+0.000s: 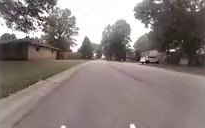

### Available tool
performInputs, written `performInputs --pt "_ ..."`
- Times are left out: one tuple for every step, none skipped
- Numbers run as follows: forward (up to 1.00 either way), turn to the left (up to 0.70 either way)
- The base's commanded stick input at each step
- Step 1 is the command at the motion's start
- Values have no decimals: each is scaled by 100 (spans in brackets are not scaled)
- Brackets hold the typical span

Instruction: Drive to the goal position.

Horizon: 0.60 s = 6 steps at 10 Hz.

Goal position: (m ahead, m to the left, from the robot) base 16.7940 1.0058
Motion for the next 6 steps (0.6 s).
performInputs --pt "70 31" --pt "70 0" --pt "70 0" --pt "70 0" --pt "70 0" --pt "70 0"
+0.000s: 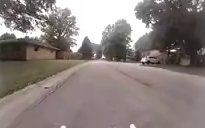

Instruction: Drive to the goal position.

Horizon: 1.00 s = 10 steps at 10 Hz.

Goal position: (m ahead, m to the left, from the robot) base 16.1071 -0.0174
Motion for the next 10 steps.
performInputs --pt "70 0" --pt "70 0" --pt "70 0" --pt "70 0" --pt "70 0" --pt "70 0" --pt "70 0" --pt "70 0" --pt "70 0" --pt "70 0"
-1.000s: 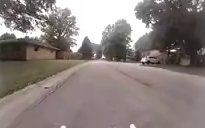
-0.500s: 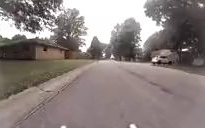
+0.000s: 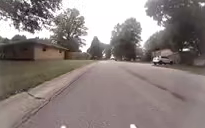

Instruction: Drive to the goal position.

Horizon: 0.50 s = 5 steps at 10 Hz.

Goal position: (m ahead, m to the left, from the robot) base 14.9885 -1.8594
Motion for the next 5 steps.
performInputs --pt "70 0" --pt "70 0" --pt "70 0" --pt "70 0" --pt "70 0"
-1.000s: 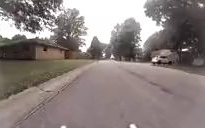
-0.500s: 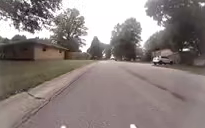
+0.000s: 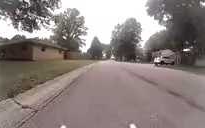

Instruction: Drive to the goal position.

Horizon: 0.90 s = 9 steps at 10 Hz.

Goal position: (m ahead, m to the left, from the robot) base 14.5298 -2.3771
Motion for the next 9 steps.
performInputs --pt "70 0" --pt "70 0" --pt "70 0" --pt "70 0" --pt "70 0" --pt "70 0" --pt "70 0" --pt "70 0" --pt "70 0"
